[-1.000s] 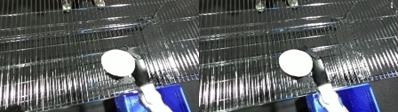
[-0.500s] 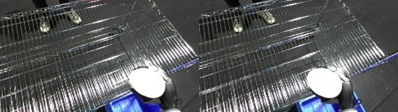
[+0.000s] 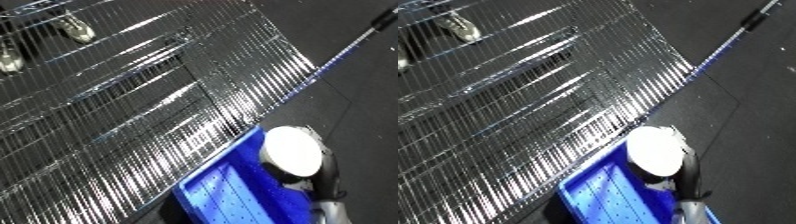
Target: Pick up the object and place it into the box
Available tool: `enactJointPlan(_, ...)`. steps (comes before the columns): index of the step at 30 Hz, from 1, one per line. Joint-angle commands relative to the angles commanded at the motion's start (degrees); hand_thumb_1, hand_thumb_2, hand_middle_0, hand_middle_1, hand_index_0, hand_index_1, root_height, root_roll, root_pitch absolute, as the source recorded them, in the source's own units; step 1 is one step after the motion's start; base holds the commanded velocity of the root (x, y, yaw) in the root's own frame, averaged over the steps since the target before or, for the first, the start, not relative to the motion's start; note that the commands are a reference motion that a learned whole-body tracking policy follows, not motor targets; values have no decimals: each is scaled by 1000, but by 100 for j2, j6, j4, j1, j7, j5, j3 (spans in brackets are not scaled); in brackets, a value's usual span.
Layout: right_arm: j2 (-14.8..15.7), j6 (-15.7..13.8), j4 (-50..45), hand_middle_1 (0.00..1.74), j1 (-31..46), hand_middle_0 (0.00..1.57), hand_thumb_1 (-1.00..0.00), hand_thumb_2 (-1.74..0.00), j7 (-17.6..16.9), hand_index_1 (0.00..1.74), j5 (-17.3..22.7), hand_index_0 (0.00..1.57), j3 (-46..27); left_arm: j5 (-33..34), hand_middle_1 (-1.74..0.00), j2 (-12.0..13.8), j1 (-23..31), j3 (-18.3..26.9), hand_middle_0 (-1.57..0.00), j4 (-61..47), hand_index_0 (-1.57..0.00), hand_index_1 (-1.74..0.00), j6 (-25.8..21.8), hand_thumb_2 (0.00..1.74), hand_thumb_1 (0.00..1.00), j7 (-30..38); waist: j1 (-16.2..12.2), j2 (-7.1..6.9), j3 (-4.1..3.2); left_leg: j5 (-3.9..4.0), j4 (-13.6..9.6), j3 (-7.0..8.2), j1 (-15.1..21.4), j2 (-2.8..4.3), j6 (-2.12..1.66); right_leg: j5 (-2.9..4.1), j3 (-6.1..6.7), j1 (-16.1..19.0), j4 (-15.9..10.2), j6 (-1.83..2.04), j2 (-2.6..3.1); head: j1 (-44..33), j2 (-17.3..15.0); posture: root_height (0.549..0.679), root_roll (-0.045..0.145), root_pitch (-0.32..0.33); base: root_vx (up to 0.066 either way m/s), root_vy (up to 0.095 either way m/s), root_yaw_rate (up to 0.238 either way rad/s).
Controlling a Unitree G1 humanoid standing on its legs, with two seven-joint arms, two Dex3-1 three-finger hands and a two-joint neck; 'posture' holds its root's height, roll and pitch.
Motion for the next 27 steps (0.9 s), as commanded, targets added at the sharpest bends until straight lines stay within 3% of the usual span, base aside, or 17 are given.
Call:
enactJointPlan(4,-75,-254,562,1305,50,1178,-750,-1305,78,1305,357,1178,-111,-91,-1740,-55,-33,-70,-1570,93,-1570,-1740,-27,1740,1000,-15,-52,106,-17,10,-141,62,176,-52,-9,4,70,87,-112,-17,3,100,-24,625,97,3,17,79,-58)
enactJointPlan(11,-160,-607,1242,696,39,628,-400,-696,407,696,765,628,-94,-199,-1740,-110,-140,-233,-1570,178,-1570,-1740,-55,1740,1000,16,-88,191,-10,39,-272,93,287,-128,-19,33,93,128,-204,-46,-1,242,-46,627,106,-2,-10,40,-2)
enactJointPlan(19,-138,-728,1387,0,19,0,0,0,514,0,858,0,-47,-228,-1740,-200,-212,-328,-1570,274,-1570,-1740,-113,1740,1000,41,-129,223,7,64,-338,98,330,-147,-27,37,120,123,-225,-72,1,247,-21,627,112,-2,-14,15,-5)
enactJointPlan(27,-111,-760,1470,0,-13,0,0,0,640,0,1003,0,-79,-223,-1740,-268,-250,-352,-1570,305,-1570,-1740,-99,1740,1000,50,-137,236,37,98,-348,85,312,-156,-38,43,121,92,-200,-96,6,224,-7,626,115,-3,-15,3,-5)
